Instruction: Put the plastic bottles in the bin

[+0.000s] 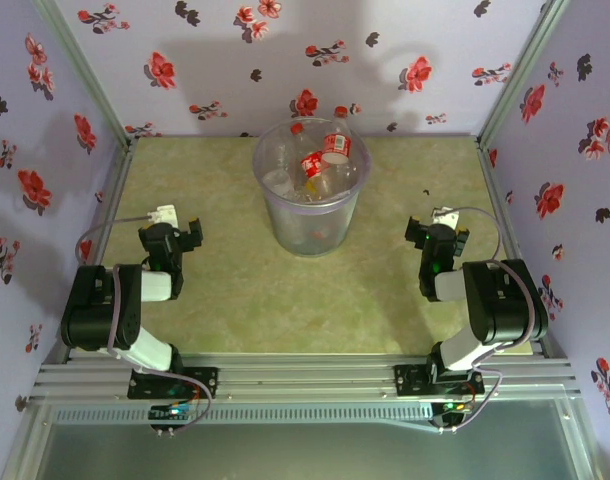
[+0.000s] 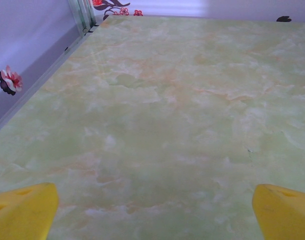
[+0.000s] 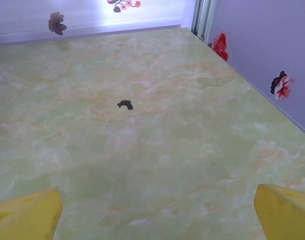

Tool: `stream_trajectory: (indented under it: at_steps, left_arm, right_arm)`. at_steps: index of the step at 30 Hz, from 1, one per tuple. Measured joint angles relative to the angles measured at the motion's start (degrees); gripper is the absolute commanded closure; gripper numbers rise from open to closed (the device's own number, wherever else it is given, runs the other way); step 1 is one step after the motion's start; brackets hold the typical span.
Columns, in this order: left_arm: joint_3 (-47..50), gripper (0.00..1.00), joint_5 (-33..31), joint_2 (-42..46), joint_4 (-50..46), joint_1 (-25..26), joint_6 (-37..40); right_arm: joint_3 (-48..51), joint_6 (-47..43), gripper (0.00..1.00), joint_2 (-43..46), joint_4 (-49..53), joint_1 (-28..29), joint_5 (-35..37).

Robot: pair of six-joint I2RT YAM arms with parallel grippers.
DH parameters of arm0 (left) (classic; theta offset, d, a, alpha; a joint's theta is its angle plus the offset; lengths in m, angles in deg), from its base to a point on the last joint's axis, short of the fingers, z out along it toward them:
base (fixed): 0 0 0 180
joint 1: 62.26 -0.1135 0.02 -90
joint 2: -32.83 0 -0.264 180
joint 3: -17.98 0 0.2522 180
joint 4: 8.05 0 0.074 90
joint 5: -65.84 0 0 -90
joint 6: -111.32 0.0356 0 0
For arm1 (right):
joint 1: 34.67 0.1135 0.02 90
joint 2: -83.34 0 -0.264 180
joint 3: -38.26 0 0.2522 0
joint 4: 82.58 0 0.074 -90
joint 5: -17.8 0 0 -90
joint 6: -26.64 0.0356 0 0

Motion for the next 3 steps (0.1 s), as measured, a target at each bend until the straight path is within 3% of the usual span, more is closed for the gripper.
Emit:
stream_trajectory:
  at_steps: [3]
  left_arm:
    - [0.00,0.00,0.00,0.02,0.02,0.00,0.00]
  right_arm:
    - [0.00,0.39,0.01,0.00,0.22,-0.15,0.00]
